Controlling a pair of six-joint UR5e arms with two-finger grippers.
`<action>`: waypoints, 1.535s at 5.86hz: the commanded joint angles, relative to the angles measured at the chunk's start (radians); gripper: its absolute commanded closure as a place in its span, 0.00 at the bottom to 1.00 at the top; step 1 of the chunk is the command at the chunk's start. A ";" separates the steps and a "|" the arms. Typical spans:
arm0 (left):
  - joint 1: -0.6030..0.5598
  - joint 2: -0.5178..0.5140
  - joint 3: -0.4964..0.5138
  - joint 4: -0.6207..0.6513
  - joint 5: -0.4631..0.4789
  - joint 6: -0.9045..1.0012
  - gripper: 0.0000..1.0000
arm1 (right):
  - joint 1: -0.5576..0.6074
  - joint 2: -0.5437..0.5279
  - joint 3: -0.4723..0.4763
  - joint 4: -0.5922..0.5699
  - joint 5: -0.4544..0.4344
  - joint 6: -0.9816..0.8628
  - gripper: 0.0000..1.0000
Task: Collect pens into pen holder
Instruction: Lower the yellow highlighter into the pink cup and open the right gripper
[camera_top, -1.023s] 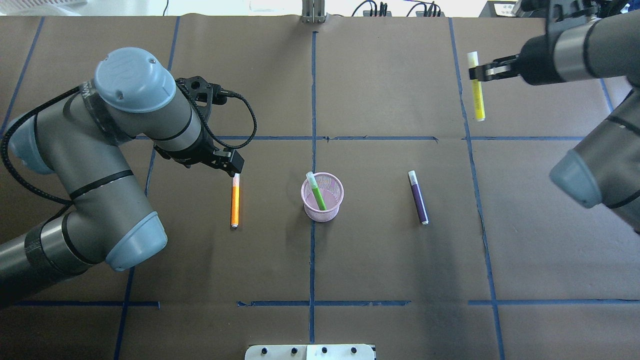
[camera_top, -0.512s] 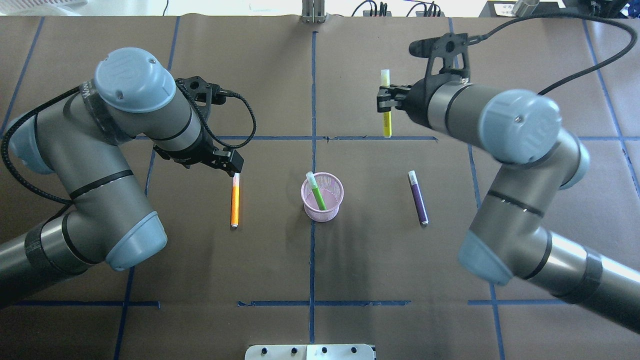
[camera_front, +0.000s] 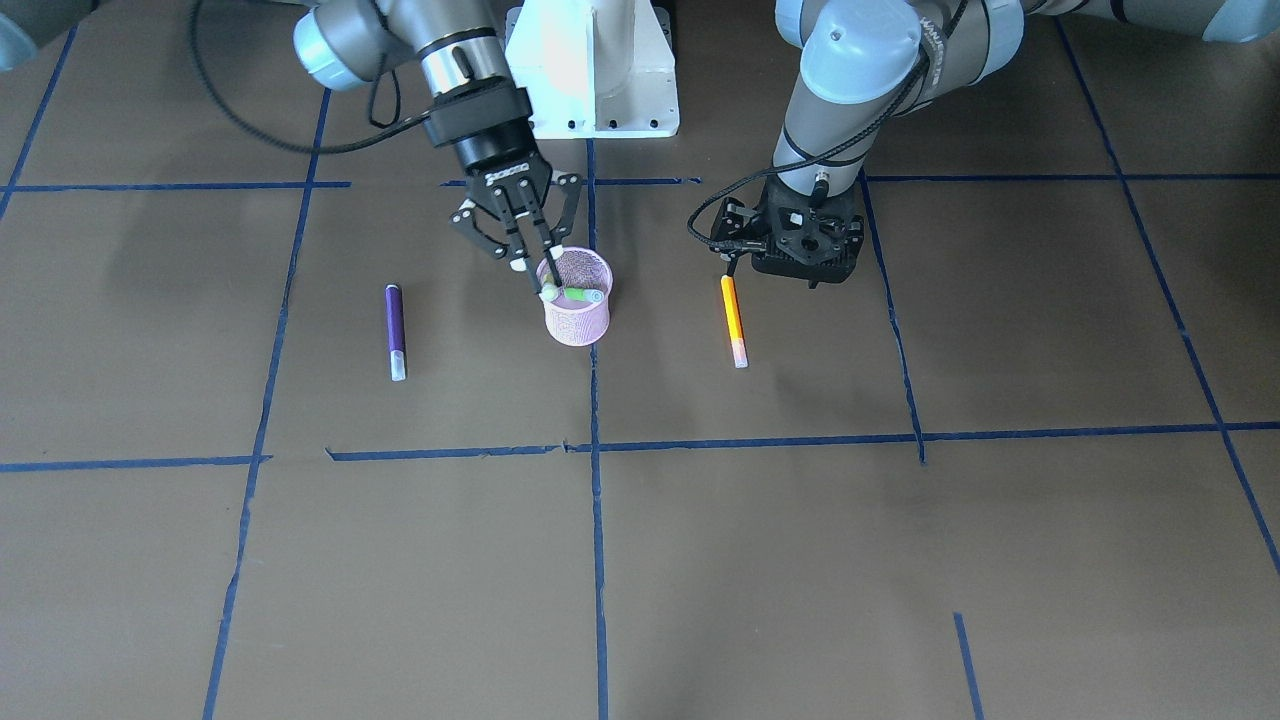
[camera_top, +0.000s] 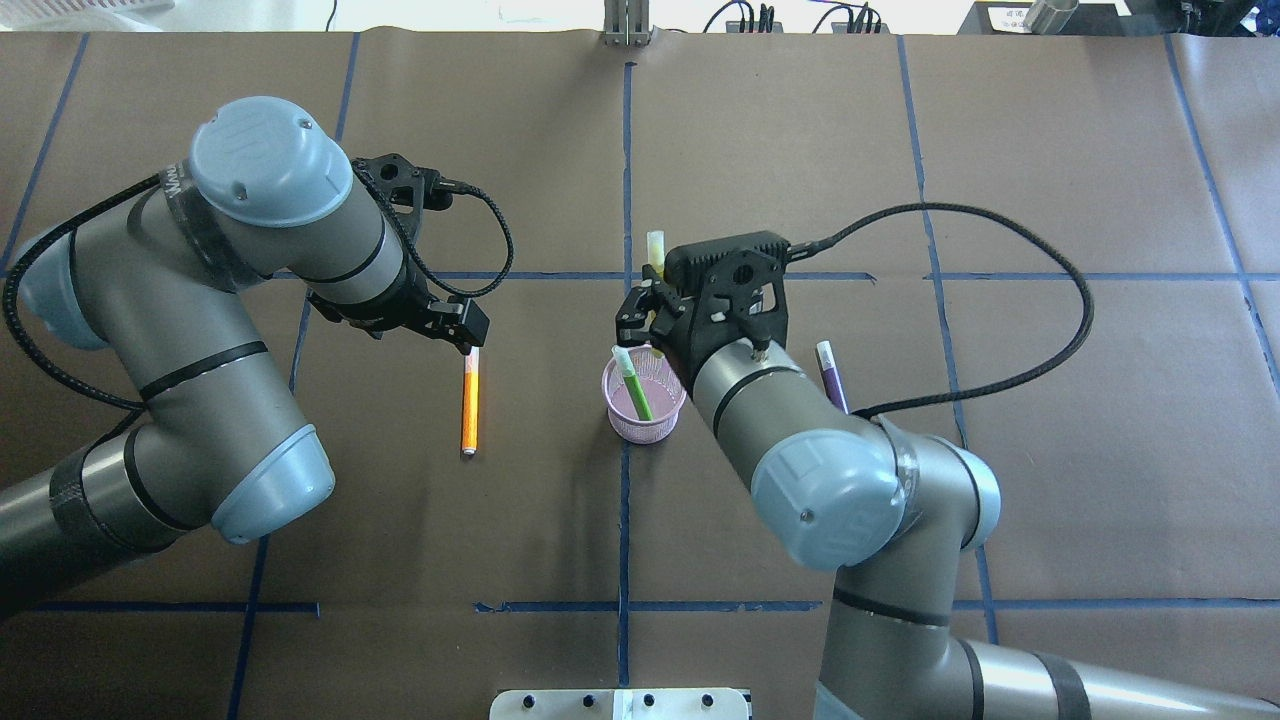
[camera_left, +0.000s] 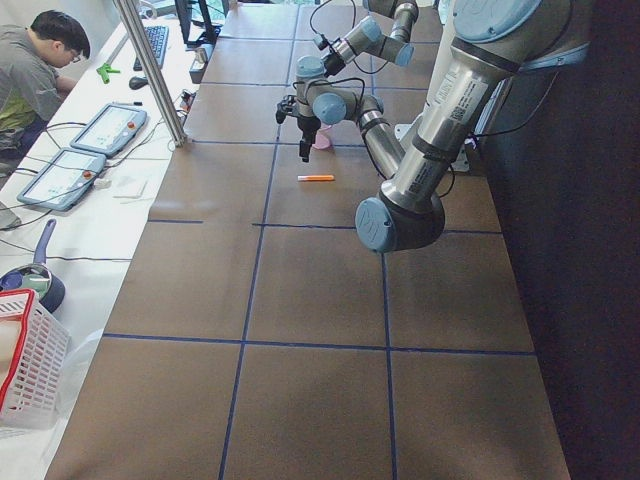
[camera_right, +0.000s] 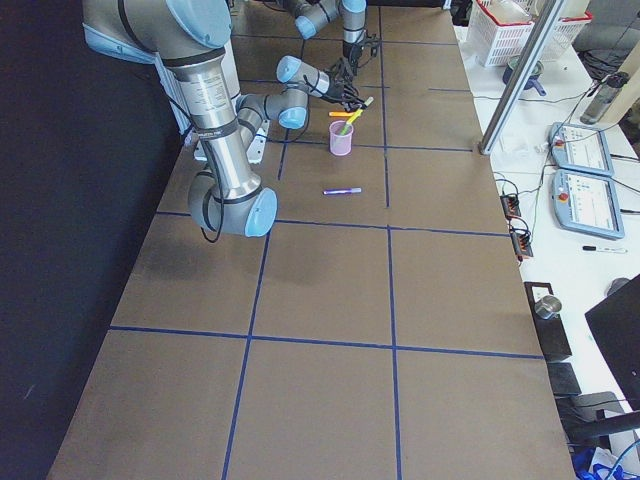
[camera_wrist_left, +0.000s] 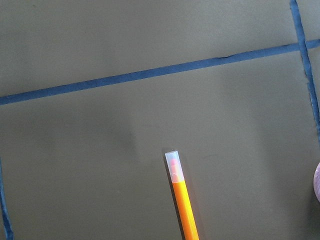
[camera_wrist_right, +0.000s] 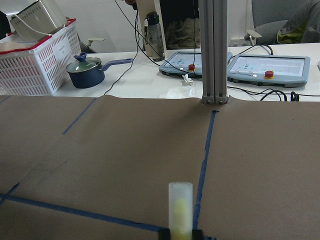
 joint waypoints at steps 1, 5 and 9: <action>0.001 0.000 0.001 -0.005 0.000 -0.002 0.00 | -0.109 -0.005 -0.004 0.000 -0.129 0.008 1.00; 0.001 0.000 0.002 -0.007 0.000 -0.001 0.00 | -0.105 -0.025 -0.018 0.002 -0.154 0.008 1.00; 0.002 0.000 0.002 -0.007 0.000 -0.002 0.00 | -0.090 -0.017 -0.059 0.003 -0.157 0.009 0.98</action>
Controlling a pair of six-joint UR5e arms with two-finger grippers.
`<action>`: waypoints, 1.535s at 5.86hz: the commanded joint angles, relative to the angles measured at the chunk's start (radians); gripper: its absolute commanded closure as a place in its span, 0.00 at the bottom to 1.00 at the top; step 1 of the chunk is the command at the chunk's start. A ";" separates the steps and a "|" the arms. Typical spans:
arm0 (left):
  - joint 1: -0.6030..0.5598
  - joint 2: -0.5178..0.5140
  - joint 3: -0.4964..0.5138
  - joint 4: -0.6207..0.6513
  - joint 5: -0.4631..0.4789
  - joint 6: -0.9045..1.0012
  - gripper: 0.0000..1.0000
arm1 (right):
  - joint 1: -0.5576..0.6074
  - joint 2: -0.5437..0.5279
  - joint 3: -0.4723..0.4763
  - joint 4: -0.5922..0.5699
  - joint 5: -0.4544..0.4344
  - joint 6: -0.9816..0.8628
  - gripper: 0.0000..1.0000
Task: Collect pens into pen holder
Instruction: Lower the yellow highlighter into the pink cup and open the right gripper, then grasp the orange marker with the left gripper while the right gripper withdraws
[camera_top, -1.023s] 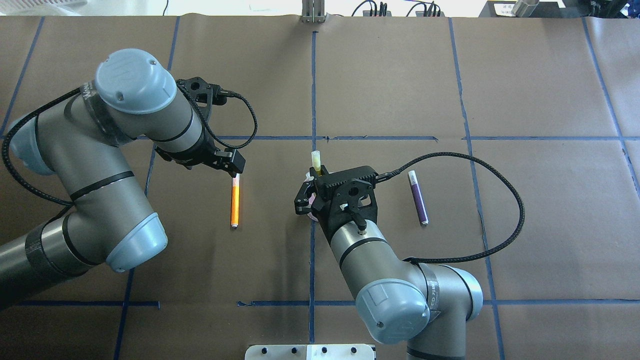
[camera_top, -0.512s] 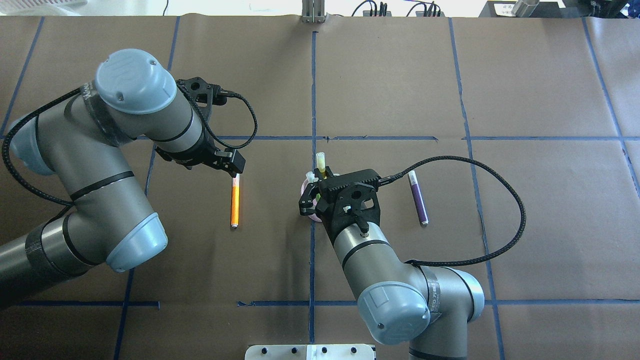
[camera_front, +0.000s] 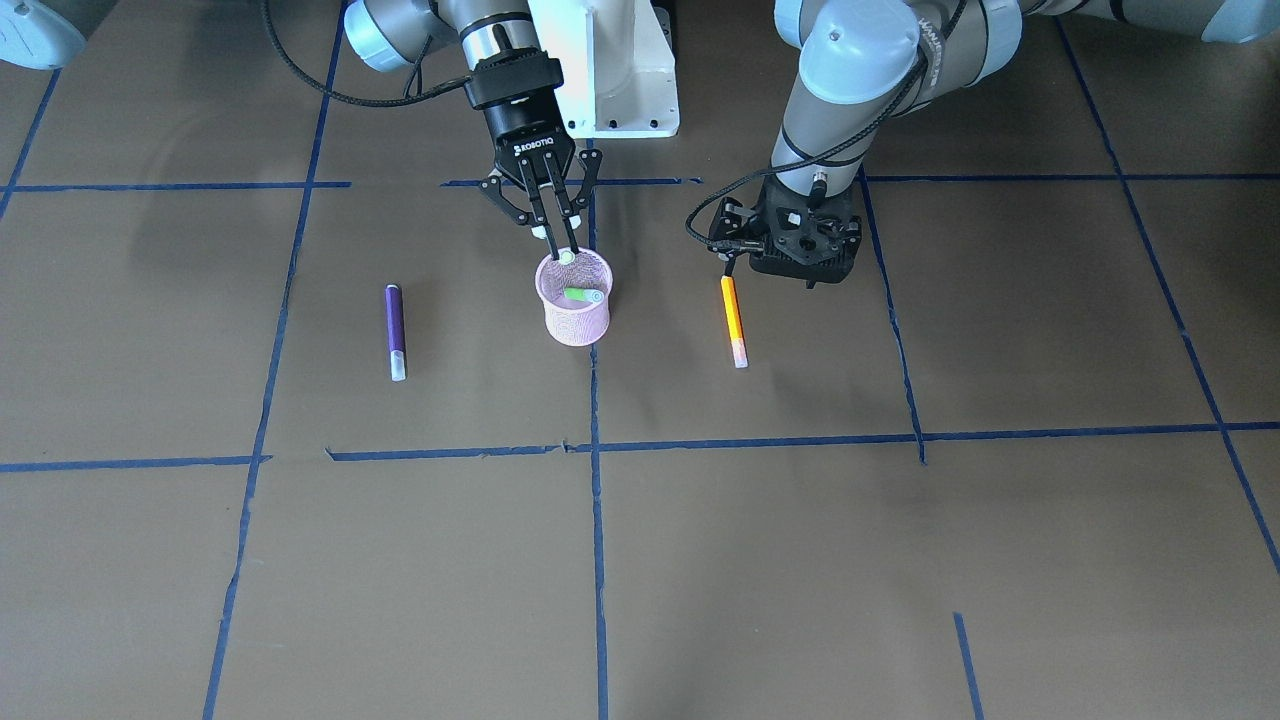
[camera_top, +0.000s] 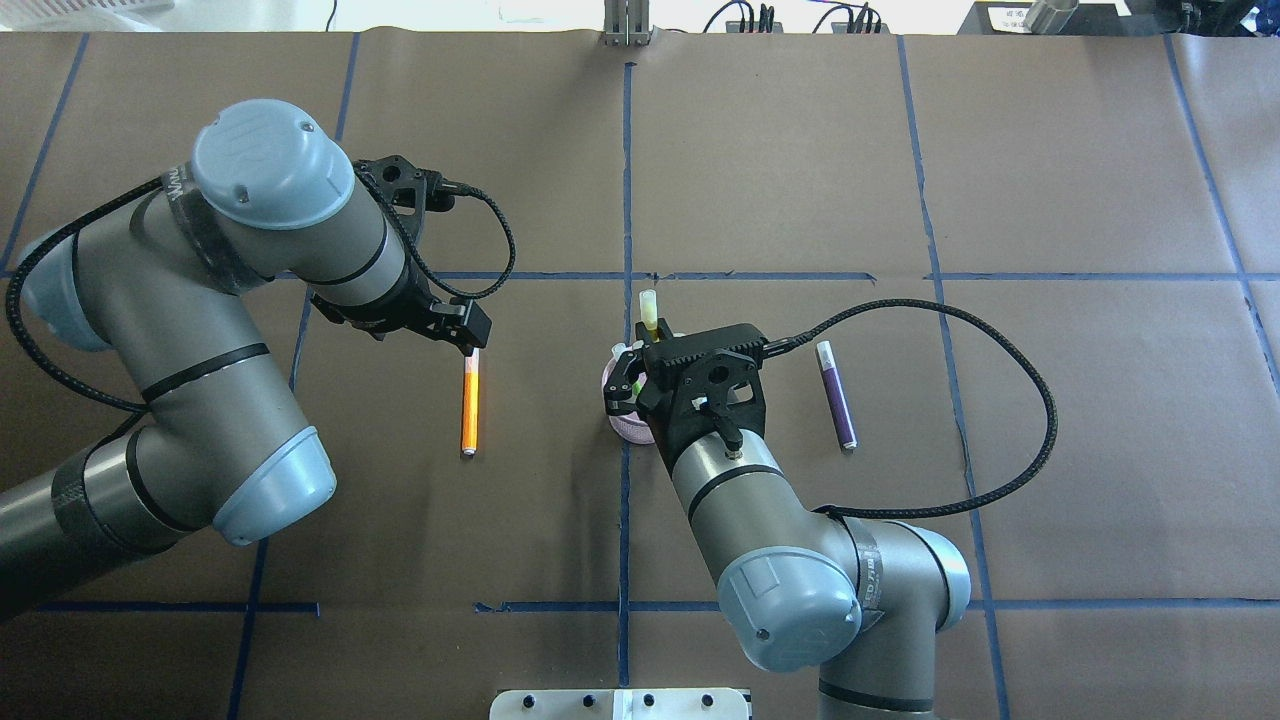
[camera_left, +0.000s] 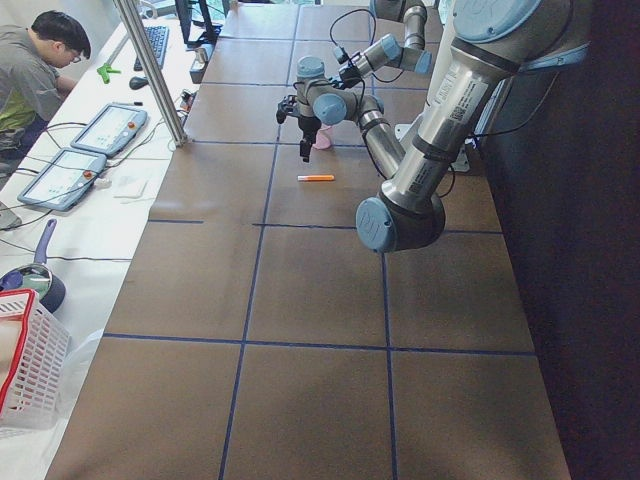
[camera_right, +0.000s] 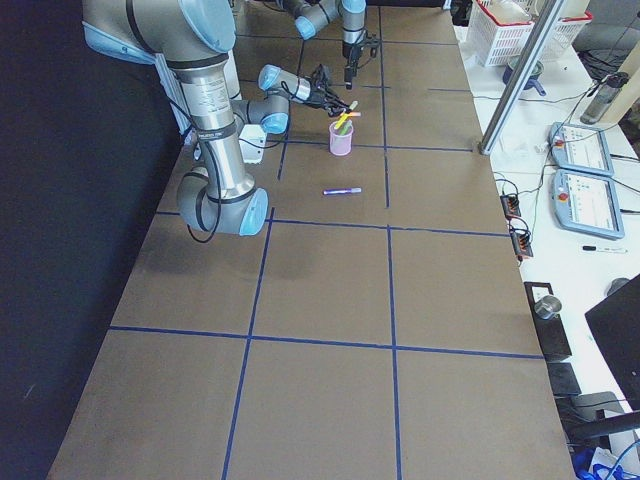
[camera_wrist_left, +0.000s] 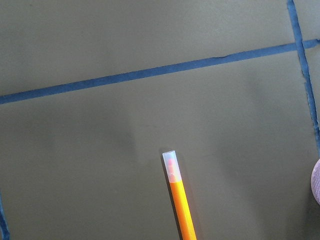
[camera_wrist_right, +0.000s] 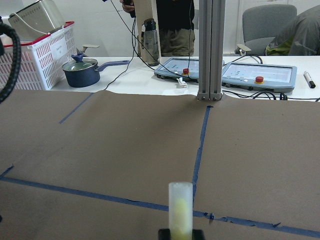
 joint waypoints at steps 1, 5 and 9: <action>0.000 0.000 0.000 0.000 0.000 0.001 0.00 | 0.002 0.006 -0.029 0.006 -0.011 0.001 0.81; 0.000 0.000 0.000 -0.002 0.000 0.000 0.00 | 0.034 0.013 0.009 -0.002 0.106 0.130 0.00; 0.069 -0.003 0.047 -0.003 0.052 -0.128 0.00 | 0.339 0.013 0.168 -0.541 0.827 0.122 0.00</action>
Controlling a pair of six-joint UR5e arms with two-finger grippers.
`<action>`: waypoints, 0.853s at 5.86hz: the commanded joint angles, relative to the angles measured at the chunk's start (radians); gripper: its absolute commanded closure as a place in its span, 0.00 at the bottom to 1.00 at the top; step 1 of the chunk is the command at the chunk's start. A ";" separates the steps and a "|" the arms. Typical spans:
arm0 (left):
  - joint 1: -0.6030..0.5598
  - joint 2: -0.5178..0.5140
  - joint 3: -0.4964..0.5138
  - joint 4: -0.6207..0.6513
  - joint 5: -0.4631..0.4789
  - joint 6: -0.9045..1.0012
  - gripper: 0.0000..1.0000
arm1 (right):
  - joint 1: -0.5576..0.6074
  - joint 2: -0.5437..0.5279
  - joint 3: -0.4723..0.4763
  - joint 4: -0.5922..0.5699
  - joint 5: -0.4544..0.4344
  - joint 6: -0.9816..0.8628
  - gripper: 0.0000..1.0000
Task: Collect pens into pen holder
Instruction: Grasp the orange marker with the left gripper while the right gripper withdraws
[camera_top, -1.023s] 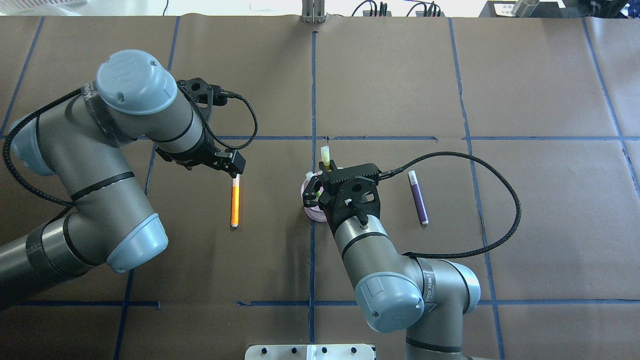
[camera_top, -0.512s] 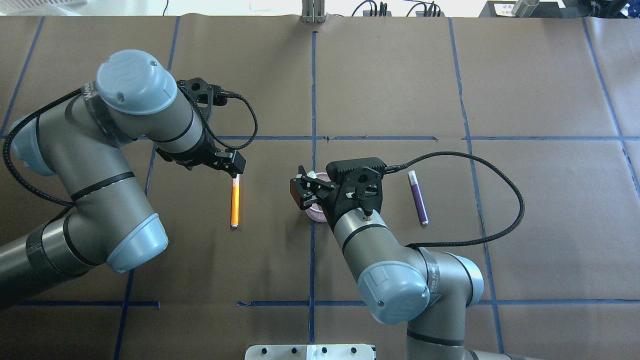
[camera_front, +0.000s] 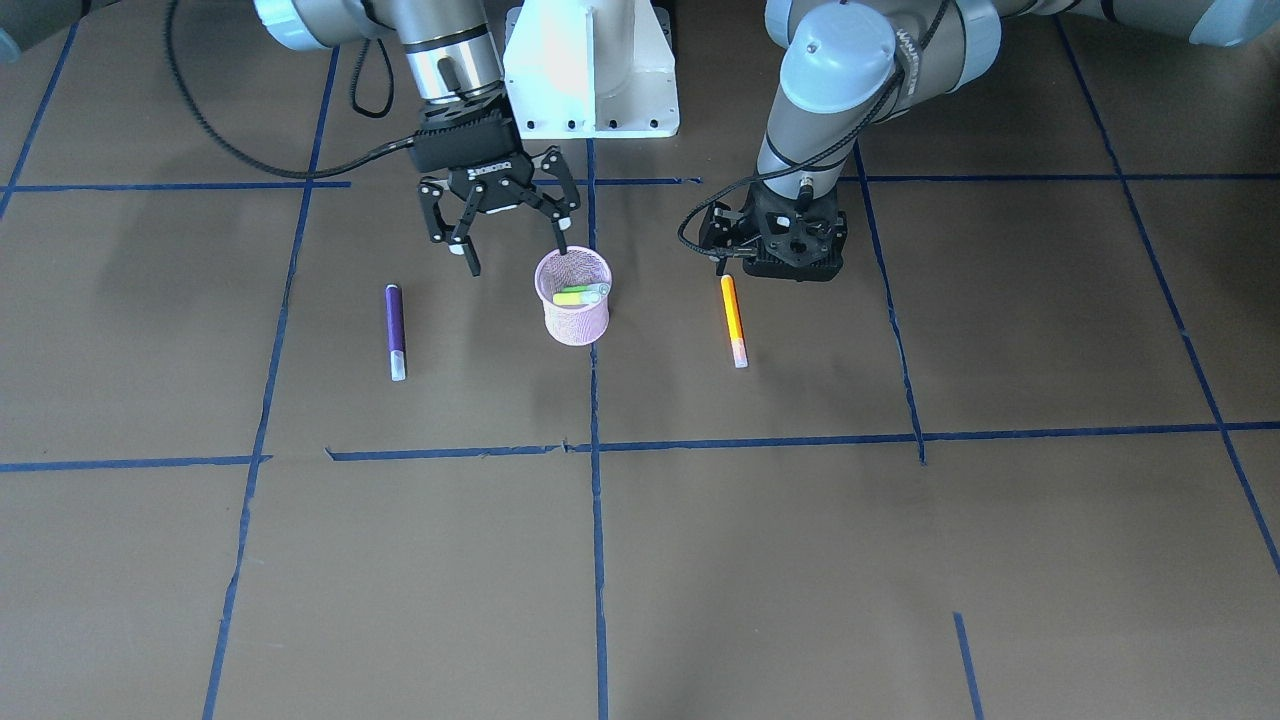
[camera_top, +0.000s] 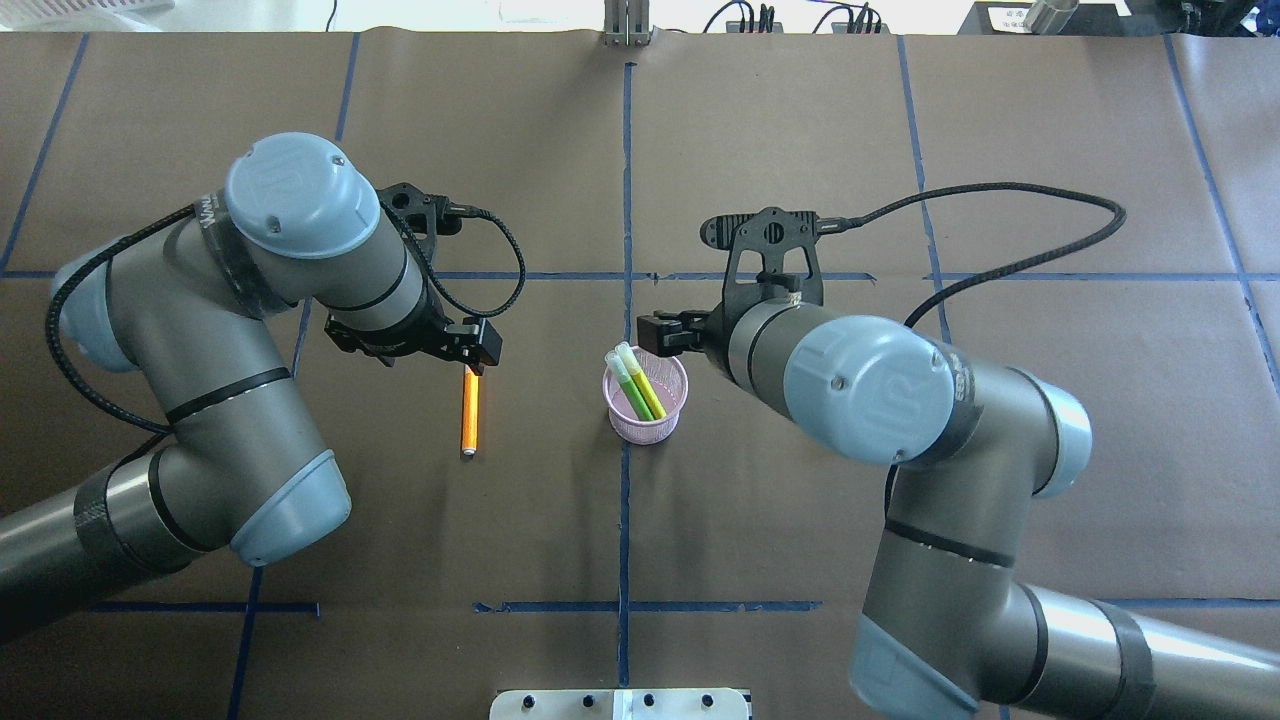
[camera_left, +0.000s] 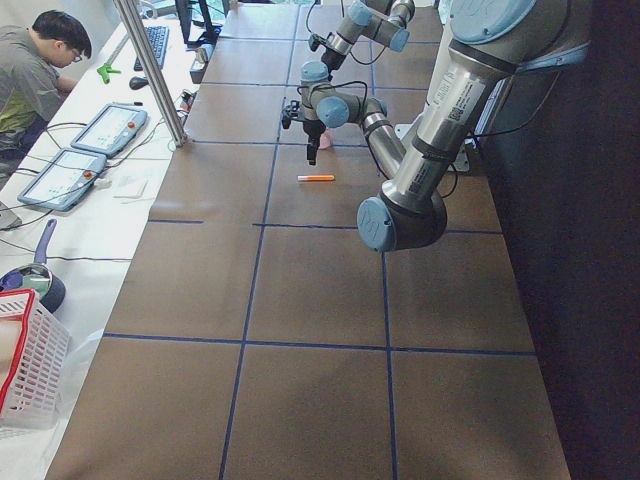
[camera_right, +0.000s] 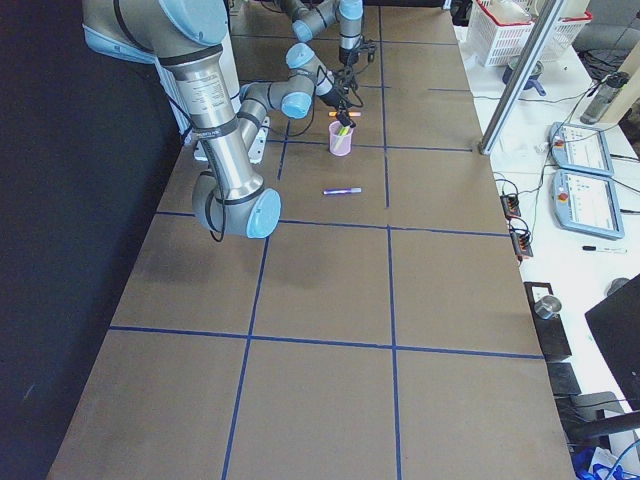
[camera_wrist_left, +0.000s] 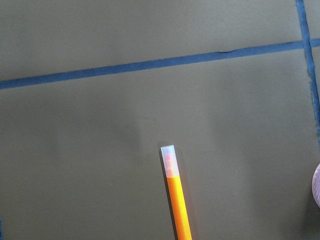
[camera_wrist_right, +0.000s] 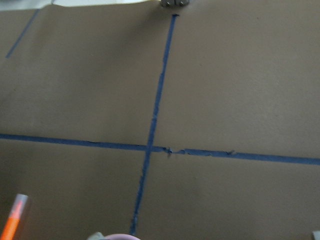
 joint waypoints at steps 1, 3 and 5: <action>0.033 -0.007 0.054 -0.027 0.083 -0.035 0.00 | 0.172 -0.002 0.009 -0.161 0.339 -0.059 0.00; 0.050 -0.014 0.187 -0.217 0.087 -0.162 0.11 | 0.315 -0.044 0.014 -0.158 0.549 -0.137 0.00; 0.050 -0.028 0.228 -0.233 0.087 -0.167 0.31 | 0.317 -0.047 0.020 -0.157 0.550 -0.138 0.00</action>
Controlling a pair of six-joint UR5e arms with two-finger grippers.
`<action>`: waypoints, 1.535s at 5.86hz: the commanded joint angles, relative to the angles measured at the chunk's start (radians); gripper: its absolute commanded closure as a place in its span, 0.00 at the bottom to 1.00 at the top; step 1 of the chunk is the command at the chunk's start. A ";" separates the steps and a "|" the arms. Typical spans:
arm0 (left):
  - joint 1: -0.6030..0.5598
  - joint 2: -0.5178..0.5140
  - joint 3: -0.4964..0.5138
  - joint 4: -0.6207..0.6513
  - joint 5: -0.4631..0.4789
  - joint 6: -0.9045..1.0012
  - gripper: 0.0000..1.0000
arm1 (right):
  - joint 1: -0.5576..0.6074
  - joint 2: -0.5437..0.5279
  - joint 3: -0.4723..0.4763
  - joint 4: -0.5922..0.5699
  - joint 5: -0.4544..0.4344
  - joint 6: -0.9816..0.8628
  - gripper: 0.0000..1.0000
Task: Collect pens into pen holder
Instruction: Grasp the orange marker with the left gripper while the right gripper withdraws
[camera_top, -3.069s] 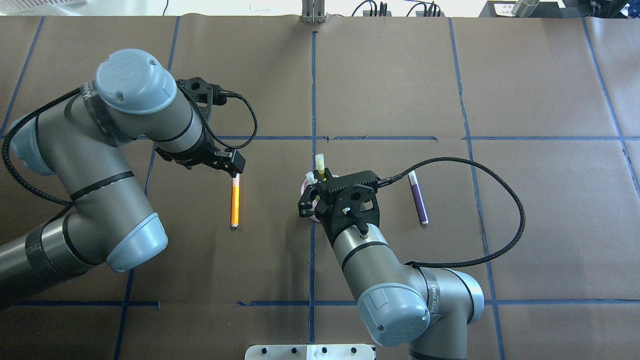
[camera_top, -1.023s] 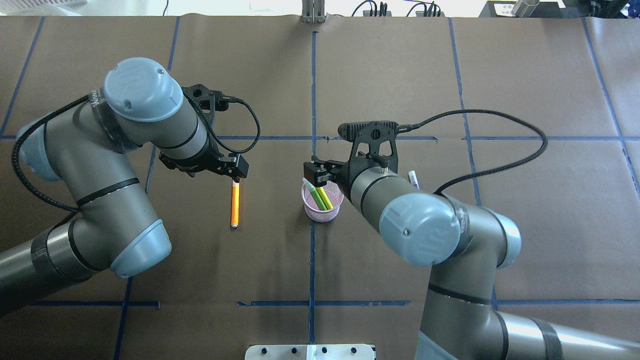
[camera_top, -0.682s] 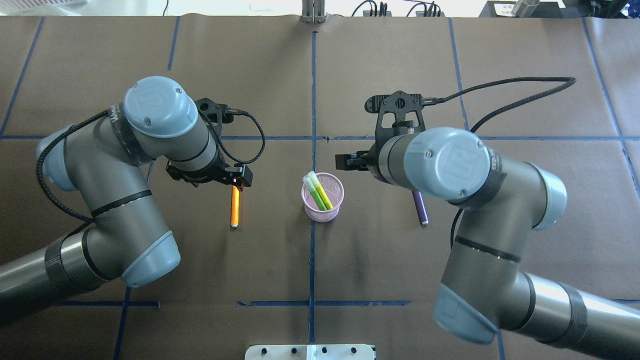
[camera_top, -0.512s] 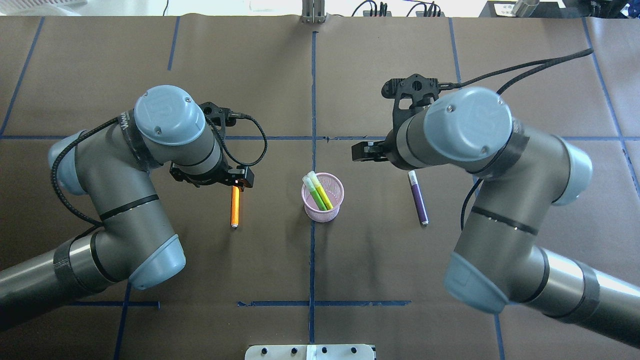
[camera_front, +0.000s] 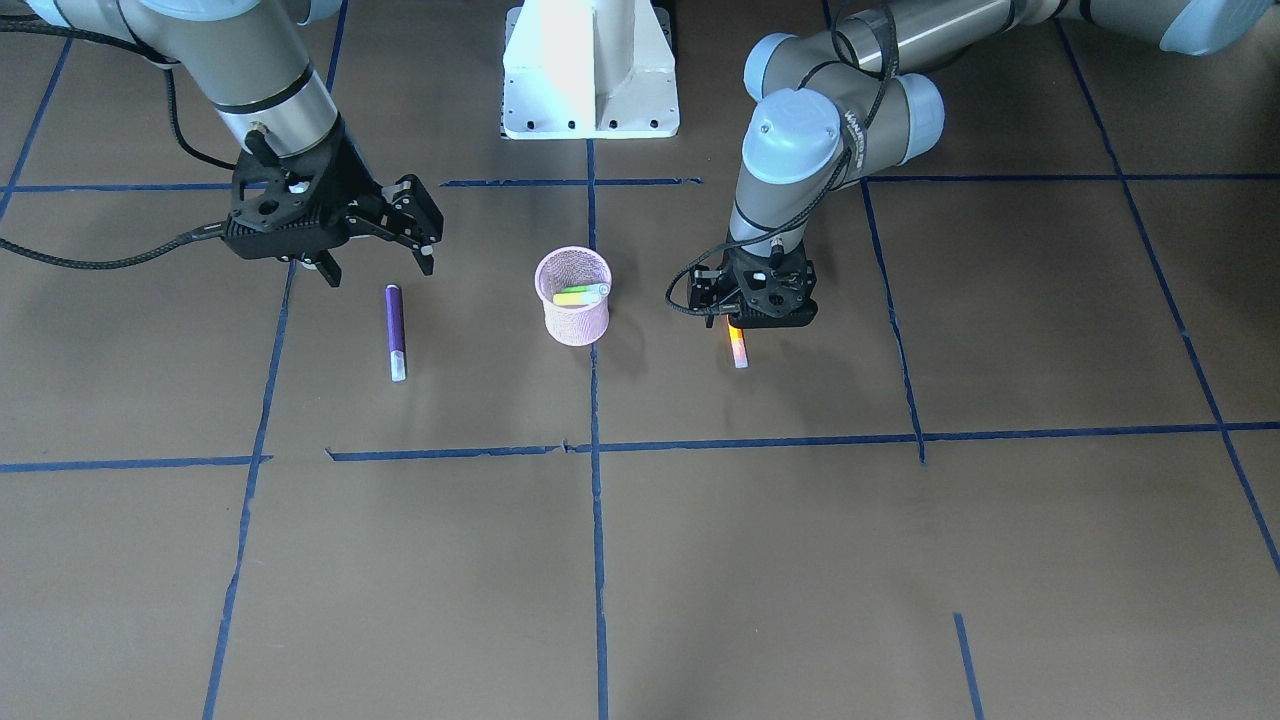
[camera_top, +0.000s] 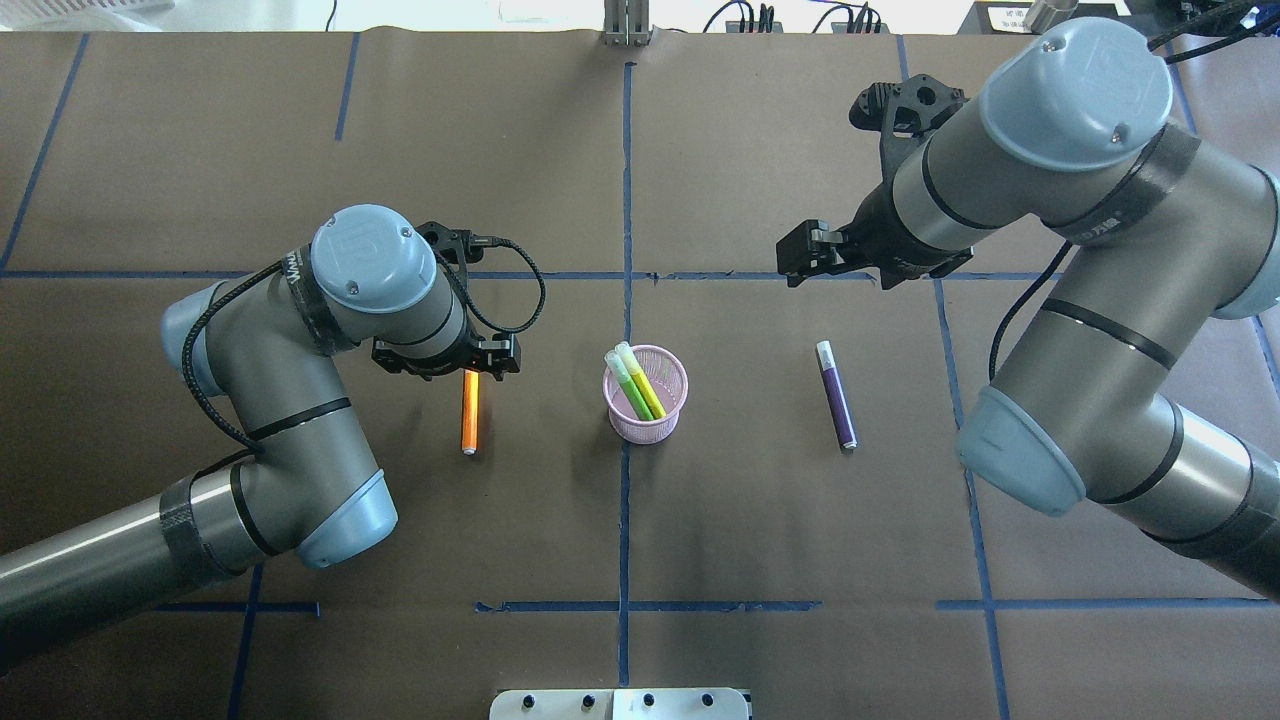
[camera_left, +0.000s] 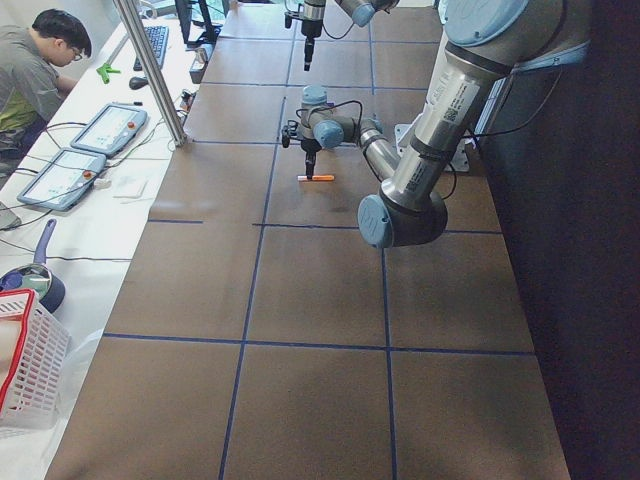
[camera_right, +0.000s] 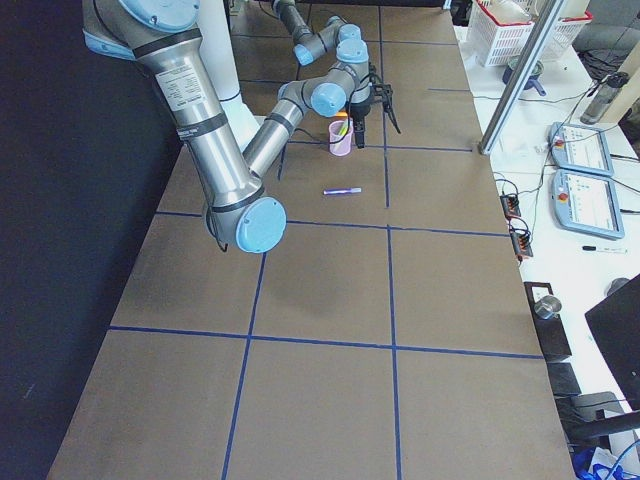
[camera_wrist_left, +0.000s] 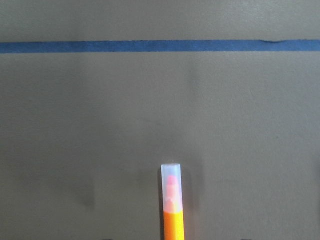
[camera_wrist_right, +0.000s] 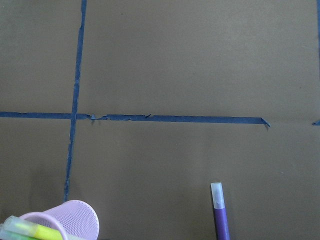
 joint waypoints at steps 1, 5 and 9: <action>0.001 -0.005 0.017 -0.011 0.000 -0.004 0.32 | 0.007 -0.002 0.007 0.000 0.005 -0.002 0.00; 0.002 -0.011 0.054 -0.012 -0.003 0.009 0.43 | 0.008 -0.011 0.009 0.000 0.007 -0.002 0.00; 0.004 -0.013 0.059 -0.012 -0.004 0.010 0.85 | 0.008 -0.013 0.009 0.000 0.007 -0.002 0.00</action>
